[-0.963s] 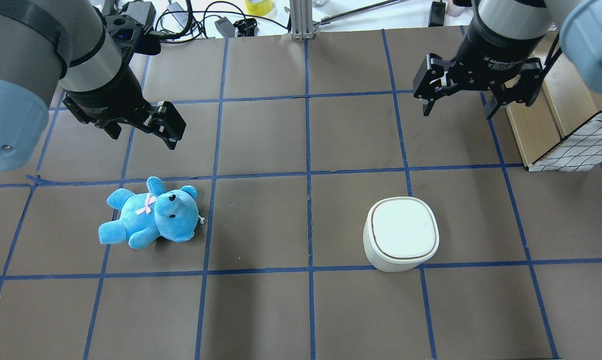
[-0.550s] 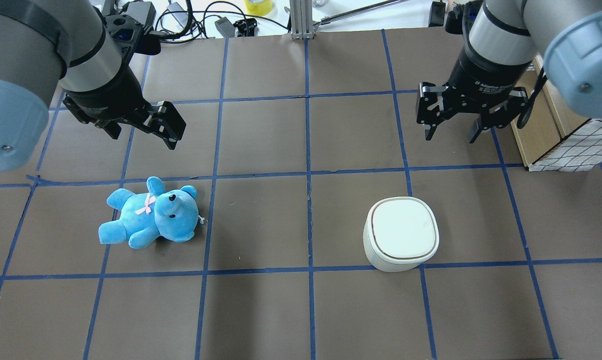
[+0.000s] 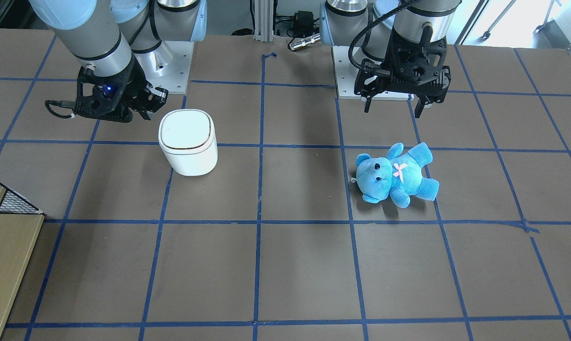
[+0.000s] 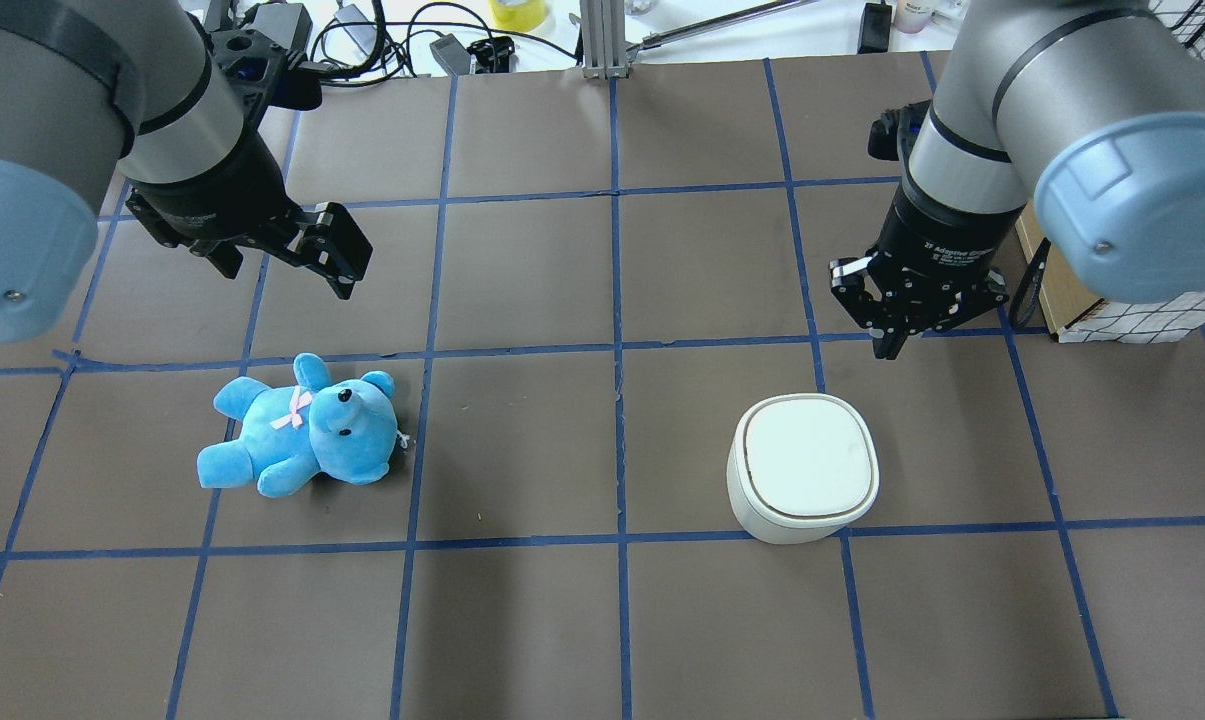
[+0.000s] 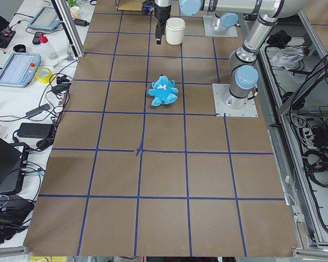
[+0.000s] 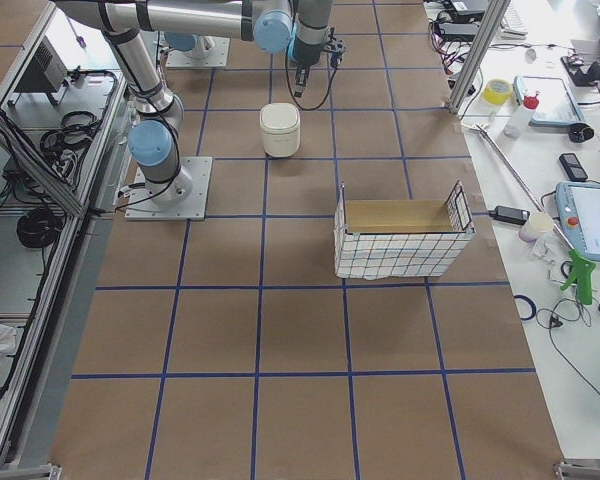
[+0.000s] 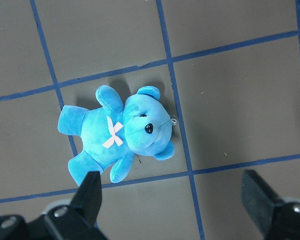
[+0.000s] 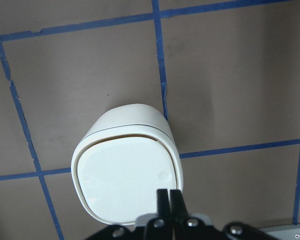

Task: Open trash can with right arm
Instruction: 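Lower the right gripper toward the white trash can's lid, then grip the lid's edge farthest from the robot with the right gripper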

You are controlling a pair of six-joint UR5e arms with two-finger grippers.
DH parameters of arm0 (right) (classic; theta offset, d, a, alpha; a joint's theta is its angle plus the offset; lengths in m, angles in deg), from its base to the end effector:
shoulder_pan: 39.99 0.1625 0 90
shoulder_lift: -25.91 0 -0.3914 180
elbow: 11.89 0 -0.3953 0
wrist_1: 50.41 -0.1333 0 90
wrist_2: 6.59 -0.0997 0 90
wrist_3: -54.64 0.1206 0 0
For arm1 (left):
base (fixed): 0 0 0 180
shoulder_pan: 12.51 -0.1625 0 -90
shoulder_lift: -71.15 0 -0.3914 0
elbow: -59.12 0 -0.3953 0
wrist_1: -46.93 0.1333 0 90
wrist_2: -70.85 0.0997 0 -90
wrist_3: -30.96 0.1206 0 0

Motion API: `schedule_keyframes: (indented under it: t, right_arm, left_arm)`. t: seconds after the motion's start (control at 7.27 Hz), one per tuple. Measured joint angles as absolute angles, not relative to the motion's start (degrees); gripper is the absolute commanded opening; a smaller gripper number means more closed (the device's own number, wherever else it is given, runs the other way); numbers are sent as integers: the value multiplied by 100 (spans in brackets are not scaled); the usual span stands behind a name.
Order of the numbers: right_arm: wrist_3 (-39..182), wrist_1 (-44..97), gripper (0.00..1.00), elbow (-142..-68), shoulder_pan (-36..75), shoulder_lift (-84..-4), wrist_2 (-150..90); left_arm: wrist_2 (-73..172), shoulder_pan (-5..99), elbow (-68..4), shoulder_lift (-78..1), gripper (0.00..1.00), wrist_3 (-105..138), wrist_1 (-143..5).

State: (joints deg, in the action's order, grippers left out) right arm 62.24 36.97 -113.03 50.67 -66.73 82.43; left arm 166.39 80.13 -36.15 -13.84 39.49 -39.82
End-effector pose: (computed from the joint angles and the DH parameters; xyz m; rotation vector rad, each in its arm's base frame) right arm 0.1405 -0.4459 0.3575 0.1917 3.1178 0.3052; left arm -0.1430 -0.4608 0.4359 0.2922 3.0275 -0.0717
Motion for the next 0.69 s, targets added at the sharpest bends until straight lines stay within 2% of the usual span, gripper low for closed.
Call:
schedule_keyframes:
  t: [0.69]
  right_arm:
    - [6173,3773,9,-12064,5071,-6627,8214]
  left_arm:
    - [16643,8013,-3615,-1384,100,3949,-3982]
